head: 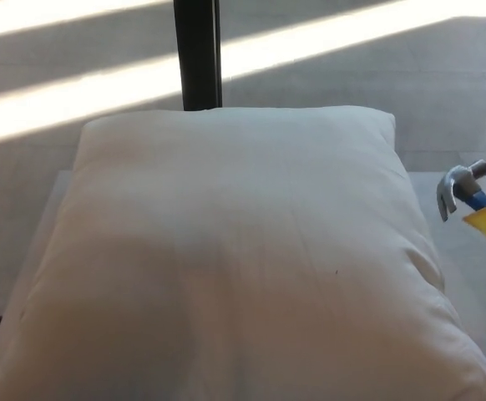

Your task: A hammer is kept on the right hand side and a pillow is kept on the left hand side on the desk infront of the robot and the robot uses its right hand to pick up the hammer and makes a downward swinging motion to hit the pillow

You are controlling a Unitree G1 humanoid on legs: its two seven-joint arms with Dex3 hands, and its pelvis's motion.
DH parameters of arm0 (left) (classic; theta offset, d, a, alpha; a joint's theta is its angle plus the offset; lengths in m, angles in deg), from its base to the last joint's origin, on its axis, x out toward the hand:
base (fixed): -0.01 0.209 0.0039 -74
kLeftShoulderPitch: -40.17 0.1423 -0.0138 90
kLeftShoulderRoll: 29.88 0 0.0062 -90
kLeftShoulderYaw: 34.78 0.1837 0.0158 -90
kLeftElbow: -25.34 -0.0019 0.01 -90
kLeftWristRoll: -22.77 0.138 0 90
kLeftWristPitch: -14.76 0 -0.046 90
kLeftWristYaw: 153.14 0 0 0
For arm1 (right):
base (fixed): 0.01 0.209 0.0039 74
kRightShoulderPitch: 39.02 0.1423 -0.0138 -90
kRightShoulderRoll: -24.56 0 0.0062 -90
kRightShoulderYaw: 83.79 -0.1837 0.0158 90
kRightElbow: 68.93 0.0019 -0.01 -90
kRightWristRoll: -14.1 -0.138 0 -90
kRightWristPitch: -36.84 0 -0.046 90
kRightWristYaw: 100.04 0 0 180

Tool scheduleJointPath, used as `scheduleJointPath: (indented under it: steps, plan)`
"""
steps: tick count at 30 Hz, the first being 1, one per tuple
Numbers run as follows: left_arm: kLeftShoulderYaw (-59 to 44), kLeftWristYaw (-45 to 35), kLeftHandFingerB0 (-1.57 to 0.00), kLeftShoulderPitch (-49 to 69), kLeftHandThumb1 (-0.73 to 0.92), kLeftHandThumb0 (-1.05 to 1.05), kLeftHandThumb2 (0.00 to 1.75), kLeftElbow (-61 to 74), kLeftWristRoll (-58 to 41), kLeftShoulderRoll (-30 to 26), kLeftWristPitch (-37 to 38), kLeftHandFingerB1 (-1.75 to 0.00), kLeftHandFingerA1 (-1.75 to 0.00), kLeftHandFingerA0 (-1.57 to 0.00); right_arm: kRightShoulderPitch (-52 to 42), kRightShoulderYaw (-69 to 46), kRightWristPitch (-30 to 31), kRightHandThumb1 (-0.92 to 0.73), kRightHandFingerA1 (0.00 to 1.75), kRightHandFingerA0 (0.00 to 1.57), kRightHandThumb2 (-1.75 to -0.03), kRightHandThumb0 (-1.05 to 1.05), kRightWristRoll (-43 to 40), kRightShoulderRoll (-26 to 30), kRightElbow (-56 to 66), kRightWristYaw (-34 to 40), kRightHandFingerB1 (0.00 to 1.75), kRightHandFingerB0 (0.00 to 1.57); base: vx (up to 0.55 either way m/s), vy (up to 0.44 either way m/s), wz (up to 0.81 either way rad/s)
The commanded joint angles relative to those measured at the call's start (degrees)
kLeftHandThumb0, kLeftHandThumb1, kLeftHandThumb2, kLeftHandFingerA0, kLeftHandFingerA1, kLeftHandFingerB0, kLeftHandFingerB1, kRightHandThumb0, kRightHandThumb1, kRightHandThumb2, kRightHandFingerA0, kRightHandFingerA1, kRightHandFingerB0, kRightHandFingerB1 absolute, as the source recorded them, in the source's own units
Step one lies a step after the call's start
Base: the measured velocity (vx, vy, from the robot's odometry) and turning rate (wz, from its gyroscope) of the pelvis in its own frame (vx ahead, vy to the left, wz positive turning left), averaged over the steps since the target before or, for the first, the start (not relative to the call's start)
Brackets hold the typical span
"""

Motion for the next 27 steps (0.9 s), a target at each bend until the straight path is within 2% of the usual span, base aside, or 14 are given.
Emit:
scheduleJointPath:
  steps: [1,4,5,7,8,9,12,14,16,19,21,22,23,27]
  plan:
    - [-1.11,0.51,-0.61,2.26,0.76,-0.6,0.62,0.41,-0.69,-1.09,0.41,-0.49,-0.58,-0.7,6.9,-15.16,24.31,-0.68,1.75,0.95,-1.1,-0.27,-27.97,-3.4,18.72,-9.87,1.75,0.64,0.0,0.0,0.0]
    - [-1.28,0.27,-0.62,2.38,0.75,-0.6,0.62,0.33,-0.93,-1.12,0.13,-0.5,-0.58,-0.69,8.74,-17.49,33.4,-0.64,1.75,0.99,-1.18,-0.28,-33.28,-3.66,22.13,-12.2,1.75,0.67,0.0,0.0,0.0]
    - [-1.46,0.75,-0.63,2.31,0.75,-0.6,0.62,0.35,-1.09,-1.07,-0.28,-0.5,-0.58,-0.7,11.1,-19.17,40.64,-0.71,1.75,1.01,-1.12,-0.34,-36.05,-2.9,20.66,-13.8,1.75,0.69,0.0,0.0,0.0]
    - [-1.36,0.61,-0.62,2.29,0.75,-0.6,0.62,0.1,-0.97,-1.09,0.02,-0.5,-0.58,-0.7,13.83,-21.52,48.47,-0.76,1.75,1.02,-1.09,-0.33,-39.64,-1.49,17.7,-16.75,1.75,0.72,0.0,0.0,0.0]
    - [-1.29,0.01,-0.61,2.49,0.76,-0.6,0.62,-0.02,-0.96,-1.04,0.29,-0.51,-0.6,-0.7,16.42,-22.04,54.82,-0.8,1.75,1.06,-1.04,-0.35,-39.73,0.07,14.4,-18.6,1.75,0.74,0.0,0.0,0.0]
    - [-1.38,0.55,-0.63,2.46,0.74,-0.6,0.62,-0.31,-0.97,-0.89,0.28,-0.51,-0.58,-0.7,17.19,-17.08,57.25,-0.74,1.75,1.08,-1.08,-0.32,-39.7,2.45,11.36,-27.09,1.75,0.78,0.0,0.0,0.0]
    - [-1.48,0.06,-0.64,2.8,0.75,-0.6,0.62,-0.29,-1.1,-0.95,0.56,-0.51,-0.6,-0.7,17.33,-15.96,60.26,-0.72,1.75,1.06,-1.01,-0.3,-40.79,1.91,12.31,-28.74,1.75,0.77,0.0,0.0,0.0]
    - [-1.51,0.19,-0.64,2.93,0.74,-0.6,0.62,-0.18,-1.1,-1.01,0.51,-0.51,-0.6,-0.71,17.14,-15.46,61.56,-0.73,1.75,1.04,-1.01,-0.3,-40.74,0.96,14.39,-27.93,1.75,0.74,0.0,0.0,0.0]
    - [-1.58,0.23,-0.62,2.98,0.74,-0.6,0.62,-0.11,-1.2,-1.1,0.04,-0.5,-0.59,-0.69,17.47,-13.68,63.24,-0.76,1.75,1.04,-1.04,-0.33,-43.0,1.0,14.23,-32.12,1.75,0.75,0.0,0.0,0.0]
    - [-1.7,-0.05,-0.62,2.61,0.75,-0.6,0.62,-0.45,-1.33,-1.32,-0.06,-0.51,-0.6,-0.69,18.5,-13.06,65.18,-0.77,1.75,1.03,-1.03,-0.33,-43.29,-0.2,16.59,-31.03,1.75,0.73,0.0,0.0,0.0]
    - [-1.71,-0.03,-0.64,2.62,0.74,-0.61,0.62,-0.69,-1.28,-1.51,-0.06,-0.51,-0.59,-0.7,20.15,-13.91,67.91,-0.78,1.75,1.05,-0.96,-0.33,-43.92,-1.45,17.55,-29.5,1.75,0.74,0.0,0.0,0.0]
    - [-1.71,-0.08,-0.64,2.73,0.74,-0.61,0.62,-0.7,-1.26,-1.53,0.17,-0.51,-0.6,-0.7,20.55,-13.74,68.1,-0.83,1.75,1.05,-0.86,-0.36,-44.21,-1.67,17.51,-30.04,1.74,0.74,0.0,0.0,0.0]
    - [-1.57,-0.24,-0.62,2.97,0.75,-0.62,0.62,-0.48,-1.13,-1.51,0.43,-0.51,-0.59,-0.68,20.62,-12.83,67.47,-0.78,1.75,1.02,-1.03,-0.36,-44.68,-1.93,18.55,-30.77,1.75,0.74,0.0,0.0,0.0]
    - [-1.61,-0.58,-0.63,3.48,0.75,-0.6,0.62,-0.12,-1.26,-1.33,0.41,-0.52,-0.59,-0.68,22.04,-9.3,66.53,-0.67,1.75,1.04,-1.19,-0.36,-44.87,-2.67,20.83,-32.6,1.75,0.77,0.0,0.0,0.0]
